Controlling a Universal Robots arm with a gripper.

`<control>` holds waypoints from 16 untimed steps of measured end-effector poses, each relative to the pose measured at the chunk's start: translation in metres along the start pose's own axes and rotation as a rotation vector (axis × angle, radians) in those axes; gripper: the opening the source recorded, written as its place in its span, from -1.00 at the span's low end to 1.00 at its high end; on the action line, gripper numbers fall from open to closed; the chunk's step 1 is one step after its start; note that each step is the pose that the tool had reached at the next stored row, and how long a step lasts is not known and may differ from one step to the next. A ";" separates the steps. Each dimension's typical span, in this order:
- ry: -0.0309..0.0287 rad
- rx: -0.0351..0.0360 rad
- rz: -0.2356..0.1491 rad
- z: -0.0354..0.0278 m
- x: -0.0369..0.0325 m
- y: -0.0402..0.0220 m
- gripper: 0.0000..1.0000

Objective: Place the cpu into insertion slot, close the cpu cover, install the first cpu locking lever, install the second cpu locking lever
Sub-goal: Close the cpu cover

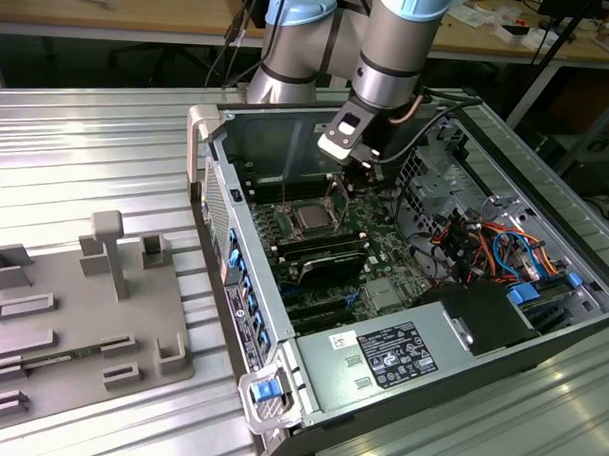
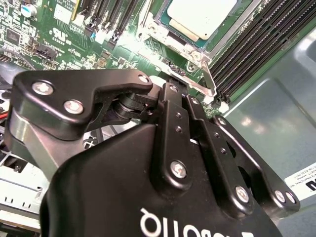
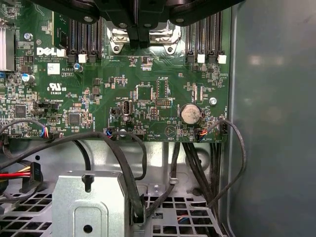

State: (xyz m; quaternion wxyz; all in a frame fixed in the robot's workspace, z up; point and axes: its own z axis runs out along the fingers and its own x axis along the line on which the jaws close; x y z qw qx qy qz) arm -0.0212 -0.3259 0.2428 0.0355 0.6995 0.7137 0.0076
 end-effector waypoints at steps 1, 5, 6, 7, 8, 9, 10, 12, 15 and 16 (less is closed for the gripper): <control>0.0000 0.0000 0.000 0.0000 0.0000 -0.0004 -0.79; 0.0000 0.0000 0.000 -0.0001 0.0000 -0.0021 -0.79; 0.0000 0.0000 0.000 -0.0001 0.0001 -0.0023 -0.79; 0.0001 0.0000 0.000 -0.0001 0.0001 -0.0025 -0.79; 0.0000 0.0000 0.000 -0.0002 0.0001 -0.0026 -0.79; 0.0000 0.0000 0.000 -0.0002 0.0001 -0.0030 -0.79; 0.0000 0.0000 0.000 -0.0002 0.0001 -0.0037 -0.79; 0.0000 0.0000 0.000 -0.0004 0.0001 -0.0065 -0.79; 0.0000 0.0000 0.000 -0.0009 0.0003 -0.0153 -0.79; 0.0000 0.0000 0.000 -0.0010 0.0003 -0.0168 -0.79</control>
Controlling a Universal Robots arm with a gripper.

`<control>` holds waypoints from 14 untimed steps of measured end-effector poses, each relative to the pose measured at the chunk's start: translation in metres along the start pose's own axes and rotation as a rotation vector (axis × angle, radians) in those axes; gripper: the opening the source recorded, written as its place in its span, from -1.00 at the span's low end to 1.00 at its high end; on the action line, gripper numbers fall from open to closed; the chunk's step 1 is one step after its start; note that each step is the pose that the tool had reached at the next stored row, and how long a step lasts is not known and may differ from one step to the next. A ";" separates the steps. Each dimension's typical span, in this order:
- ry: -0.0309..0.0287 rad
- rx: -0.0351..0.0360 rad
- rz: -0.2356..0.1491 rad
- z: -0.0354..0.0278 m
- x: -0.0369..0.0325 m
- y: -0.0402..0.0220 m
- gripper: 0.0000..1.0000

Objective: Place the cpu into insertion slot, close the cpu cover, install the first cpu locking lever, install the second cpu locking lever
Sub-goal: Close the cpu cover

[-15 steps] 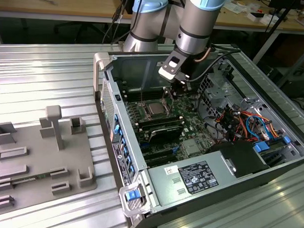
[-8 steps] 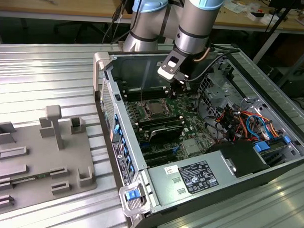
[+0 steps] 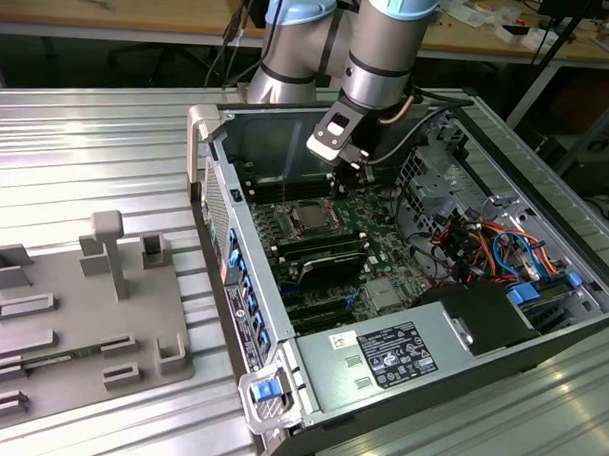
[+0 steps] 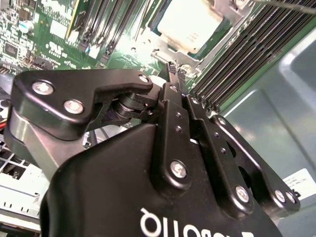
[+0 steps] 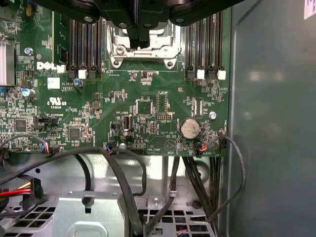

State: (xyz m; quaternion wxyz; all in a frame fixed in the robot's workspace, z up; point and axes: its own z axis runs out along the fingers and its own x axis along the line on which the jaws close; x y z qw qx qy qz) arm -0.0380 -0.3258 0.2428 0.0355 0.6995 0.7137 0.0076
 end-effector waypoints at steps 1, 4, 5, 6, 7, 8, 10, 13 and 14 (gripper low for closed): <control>0.0000 0.0000 0.000 -0.0001 0.0000 -0.0011 -0.79; 0.0001 -0.0001 0.000 -0.0003 0.0001 -0.0058 -0.79; 0.0000 0.0000 0.000 -0.0005 0.0001 -0.0080 -0.79; 0.0000 -0.0001 0.000 -0.0005 0.0002 -0.0092 -0.79; 0.0000 0.0000 0.000 -0.0007 0.0002 -0.0119 -0.79; 0.0000 -0.0001 0.000 -0.0007 0.0002 -0.0130 -0.79; 0.0000 0.0000 0.000 -0.0009 0.0003 -0.0156 -0.79; 0.0000 -0.0001 0.000 -0.0009 0.0003 -0.0157 -0.79; 0.0000 0.0000 0.000 -0.0009 0.0003 -0.0158 -0.79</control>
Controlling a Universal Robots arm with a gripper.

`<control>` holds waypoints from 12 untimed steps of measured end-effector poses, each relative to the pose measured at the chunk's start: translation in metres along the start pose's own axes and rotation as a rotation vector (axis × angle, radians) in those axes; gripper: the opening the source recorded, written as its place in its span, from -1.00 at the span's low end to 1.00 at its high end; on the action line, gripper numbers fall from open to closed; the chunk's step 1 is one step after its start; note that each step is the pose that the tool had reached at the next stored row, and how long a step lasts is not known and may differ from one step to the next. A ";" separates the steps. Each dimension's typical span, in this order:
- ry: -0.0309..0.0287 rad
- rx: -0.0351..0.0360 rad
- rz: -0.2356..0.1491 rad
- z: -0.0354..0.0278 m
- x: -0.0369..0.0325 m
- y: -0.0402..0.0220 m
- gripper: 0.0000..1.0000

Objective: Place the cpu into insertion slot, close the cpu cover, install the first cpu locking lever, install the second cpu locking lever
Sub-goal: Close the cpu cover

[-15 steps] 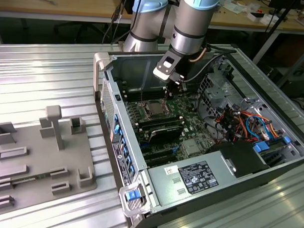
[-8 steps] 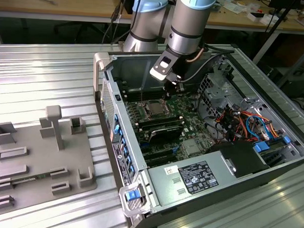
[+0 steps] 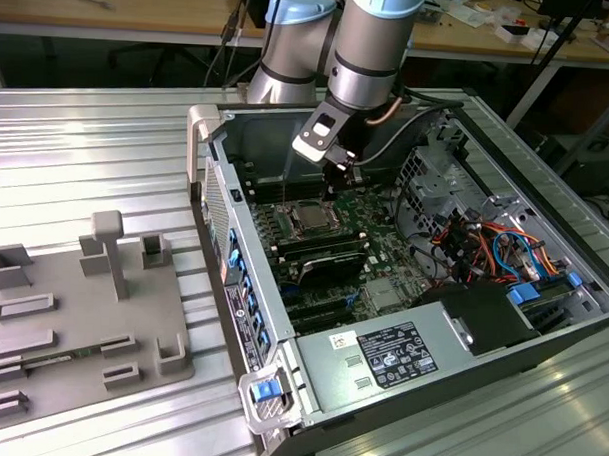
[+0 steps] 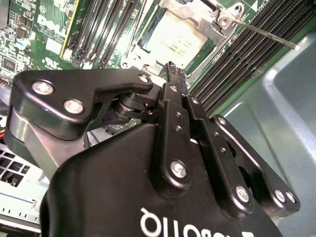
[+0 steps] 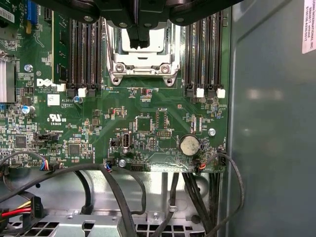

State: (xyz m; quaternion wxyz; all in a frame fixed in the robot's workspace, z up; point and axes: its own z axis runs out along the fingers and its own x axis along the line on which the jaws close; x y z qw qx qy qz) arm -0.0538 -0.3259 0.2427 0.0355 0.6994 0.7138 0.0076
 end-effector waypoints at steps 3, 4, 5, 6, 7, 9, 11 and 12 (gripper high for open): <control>0.0000 -0.0001 0.000 0.0000 0.0000 -0.0001 -0.79; 0.0000 -0.0001 0.000 0.0000 0.0000 -0.0004 -0.79; 0.0000 0.0000 0.000 0.0000 0.0000 -0.0011 -0.79; 0.0000 -0.0001 0.000 -0.0001 0.0000 -0.0019 -0.79; -0.0001 0.0000 0.000 -0.0003 0.0000 -0.0039 -0.79; 0.0000 0.0000 0.000 -0.0006 0.0002 -0.0100 -0.79; 0.0000 0.0000 0.000 -0.0007 0.0003 -0.0133 -0.79; 0.0001 0.0000 0.000 -0.0007 0.0003 -0.0147 -0.79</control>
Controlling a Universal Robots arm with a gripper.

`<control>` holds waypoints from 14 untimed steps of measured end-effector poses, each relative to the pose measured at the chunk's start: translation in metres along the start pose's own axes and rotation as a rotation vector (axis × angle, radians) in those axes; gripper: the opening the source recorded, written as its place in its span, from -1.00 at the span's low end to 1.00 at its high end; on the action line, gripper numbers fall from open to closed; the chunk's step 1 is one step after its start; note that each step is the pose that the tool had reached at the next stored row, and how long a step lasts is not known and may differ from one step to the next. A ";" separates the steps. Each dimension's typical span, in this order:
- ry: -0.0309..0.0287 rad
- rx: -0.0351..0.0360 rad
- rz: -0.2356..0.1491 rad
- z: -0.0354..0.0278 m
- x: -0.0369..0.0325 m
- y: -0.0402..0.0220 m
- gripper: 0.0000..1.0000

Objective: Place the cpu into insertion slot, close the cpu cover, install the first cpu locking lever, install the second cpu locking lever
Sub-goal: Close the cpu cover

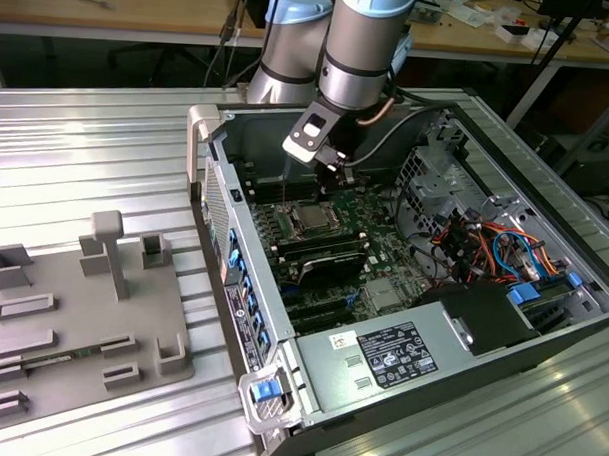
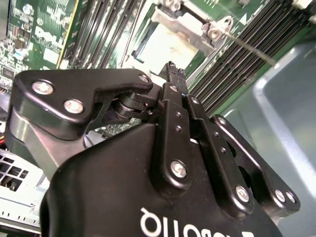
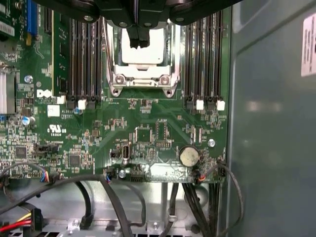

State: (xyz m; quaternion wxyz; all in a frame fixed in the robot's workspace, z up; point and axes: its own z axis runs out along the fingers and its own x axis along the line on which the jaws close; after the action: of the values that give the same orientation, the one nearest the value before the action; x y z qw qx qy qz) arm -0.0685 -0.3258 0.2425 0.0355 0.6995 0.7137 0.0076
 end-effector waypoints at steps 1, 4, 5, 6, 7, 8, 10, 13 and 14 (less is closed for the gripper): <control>0.0001 -0.0001 0.000 0.0000 0.0000 -0.0010 -0.79; -0.0001 0.0000 0.000 0.0006 0.0001 -0.0098 -0.79; -0.0001 0.0000 0.000 0.0008 0.0001 -0.0126 -0.79; 0.0000 0.0000 0.000 0.0012 0.0002 -0.0161 -0.79; 0.0000 -0.0001 0.000 0.0021 0.0004 -0.0221 -0.79; 0.0000 -0.0001 0.000 0.0026 0.0005 -0.0232 -0.79; -0.0003 0.0000 0.000 0.0025 0.0005 -0.0233 -0.79; -0.0002 0.0003 0.000 0.0066 0.0006 -0.0239 -0.79; -0.0001 0.0004 0.000 0.0090 0.0007 -0.0241 -0.79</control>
State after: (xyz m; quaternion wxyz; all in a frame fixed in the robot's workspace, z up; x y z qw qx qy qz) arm -0.0920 -0.3260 0.2321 0.0354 0.6995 0.7137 0.0074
